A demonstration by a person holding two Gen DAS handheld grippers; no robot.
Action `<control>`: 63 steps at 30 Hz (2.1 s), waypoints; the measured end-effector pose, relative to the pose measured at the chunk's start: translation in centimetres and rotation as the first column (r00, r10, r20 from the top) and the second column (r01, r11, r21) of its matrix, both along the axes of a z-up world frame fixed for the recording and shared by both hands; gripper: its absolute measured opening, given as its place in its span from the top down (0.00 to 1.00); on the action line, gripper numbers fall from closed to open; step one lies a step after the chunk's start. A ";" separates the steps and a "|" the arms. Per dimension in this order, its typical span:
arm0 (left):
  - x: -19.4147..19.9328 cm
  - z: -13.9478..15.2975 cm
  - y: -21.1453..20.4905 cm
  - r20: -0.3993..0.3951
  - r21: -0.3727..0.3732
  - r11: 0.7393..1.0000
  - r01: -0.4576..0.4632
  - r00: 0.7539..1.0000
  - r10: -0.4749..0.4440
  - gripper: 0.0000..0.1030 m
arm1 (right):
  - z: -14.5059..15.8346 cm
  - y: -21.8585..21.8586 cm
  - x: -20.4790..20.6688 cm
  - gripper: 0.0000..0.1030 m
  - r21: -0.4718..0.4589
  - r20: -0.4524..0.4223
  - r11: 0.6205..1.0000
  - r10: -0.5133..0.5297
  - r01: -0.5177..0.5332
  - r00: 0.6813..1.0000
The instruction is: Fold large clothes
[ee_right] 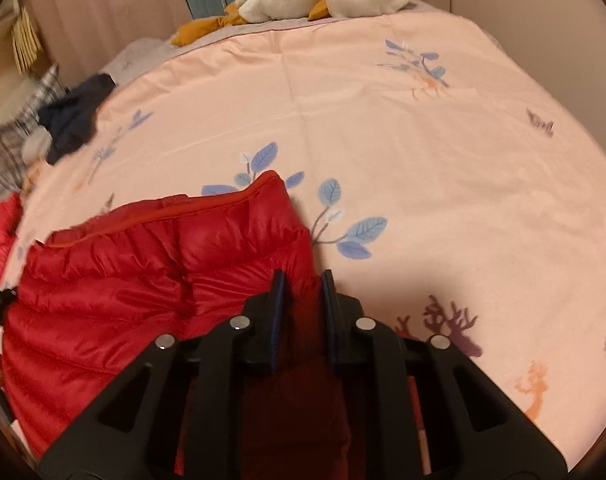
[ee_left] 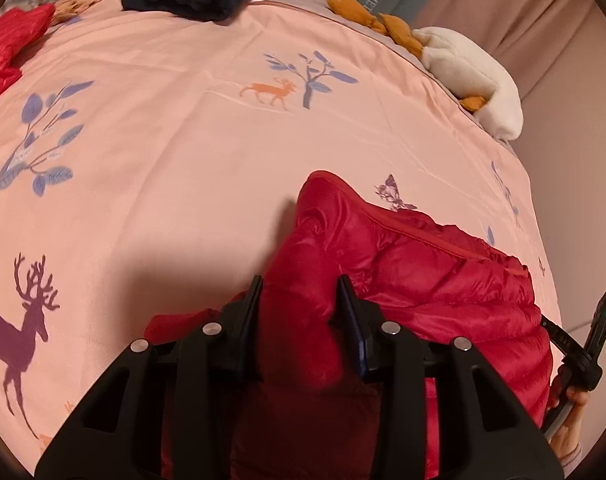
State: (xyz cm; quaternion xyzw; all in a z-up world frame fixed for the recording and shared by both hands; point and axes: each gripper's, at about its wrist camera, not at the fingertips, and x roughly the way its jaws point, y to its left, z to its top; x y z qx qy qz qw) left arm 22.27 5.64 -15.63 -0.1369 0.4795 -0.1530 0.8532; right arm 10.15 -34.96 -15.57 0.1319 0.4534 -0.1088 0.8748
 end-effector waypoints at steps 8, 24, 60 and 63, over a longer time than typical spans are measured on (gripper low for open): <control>-0.5 5.0 -0.4 0.129 0.046 0.999 0.026 0.991 -0.032 0.24 | 6.4 7.1 2.6 0.41 -0.063 0.150 0.928 0.374 -0.368 0.915; 0.1 3.4 -8.2 0.073 0.144 0.959 0.244 0.964 -0.256 0.24 | 1.2 18.3 8.7 0.99 -0.054 -0.121 0.604 0.786 -0.795 0.606; -2.7 3.6 -8.0 0.147 0.423 0.899 0.114 0.970 -0.192 0.24 | 1.9 5.4 2.5 0.58 -0.098 -0.032 0.930 0.352 -0.353 0.936; -4.9 4.5 -7.4 0.184 0.424 0.900 0.099 0.964 -0.193 0.24 | 2.9 4.1 -0.6 0.57 -0.112 0.014 0.948 0.300 -0.297 0.954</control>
